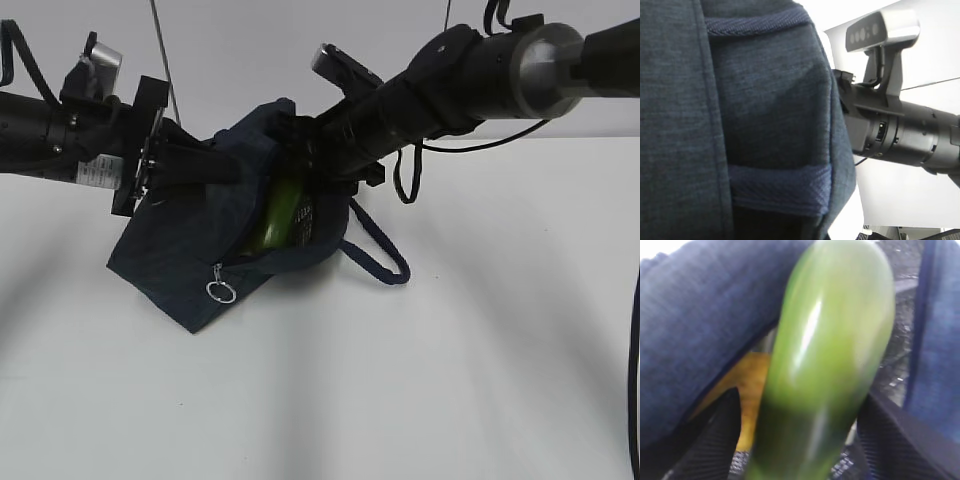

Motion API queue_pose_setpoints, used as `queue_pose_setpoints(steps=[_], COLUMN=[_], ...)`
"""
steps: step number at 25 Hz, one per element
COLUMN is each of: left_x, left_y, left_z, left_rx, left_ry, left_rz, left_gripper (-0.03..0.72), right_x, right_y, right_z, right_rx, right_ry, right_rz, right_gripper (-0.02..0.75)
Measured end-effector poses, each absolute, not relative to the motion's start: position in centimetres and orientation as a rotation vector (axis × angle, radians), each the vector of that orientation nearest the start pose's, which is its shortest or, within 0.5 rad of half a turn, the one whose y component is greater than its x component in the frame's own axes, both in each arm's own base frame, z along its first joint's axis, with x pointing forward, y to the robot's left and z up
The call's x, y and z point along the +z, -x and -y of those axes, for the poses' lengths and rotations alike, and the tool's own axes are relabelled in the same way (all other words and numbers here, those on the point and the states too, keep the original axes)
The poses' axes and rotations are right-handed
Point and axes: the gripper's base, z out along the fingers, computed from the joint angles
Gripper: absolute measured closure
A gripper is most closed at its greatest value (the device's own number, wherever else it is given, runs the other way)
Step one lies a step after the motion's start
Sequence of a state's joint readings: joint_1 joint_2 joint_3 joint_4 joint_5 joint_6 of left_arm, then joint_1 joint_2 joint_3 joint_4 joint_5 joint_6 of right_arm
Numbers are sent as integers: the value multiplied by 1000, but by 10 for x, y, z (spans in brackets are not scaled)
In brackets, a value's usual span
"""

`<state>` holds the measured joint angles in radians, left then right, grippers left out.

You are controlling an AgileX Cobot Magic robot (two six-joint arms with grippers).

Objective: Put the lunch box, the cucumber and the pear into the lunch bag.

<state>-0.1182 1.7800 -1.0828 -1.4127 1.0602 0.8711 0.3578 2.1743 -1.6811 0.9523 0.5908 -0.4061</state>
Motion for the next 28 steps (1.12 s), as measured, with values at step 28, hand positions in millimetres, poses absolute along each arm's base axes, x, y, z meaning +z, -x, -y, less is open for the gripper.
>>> queue_pose_setpoints(steps=[28], left_x=[232], left_y=[-333], left_z=[119], left_rx=[-1519], left_ry=[-136], left_rz=[-2348], left_gripper=[686], right_x=[205], right_y=[-435], right_z=[-173], right_rx=[711], right_ry=[425], right_rz=[-2578], right_gripper=[148])
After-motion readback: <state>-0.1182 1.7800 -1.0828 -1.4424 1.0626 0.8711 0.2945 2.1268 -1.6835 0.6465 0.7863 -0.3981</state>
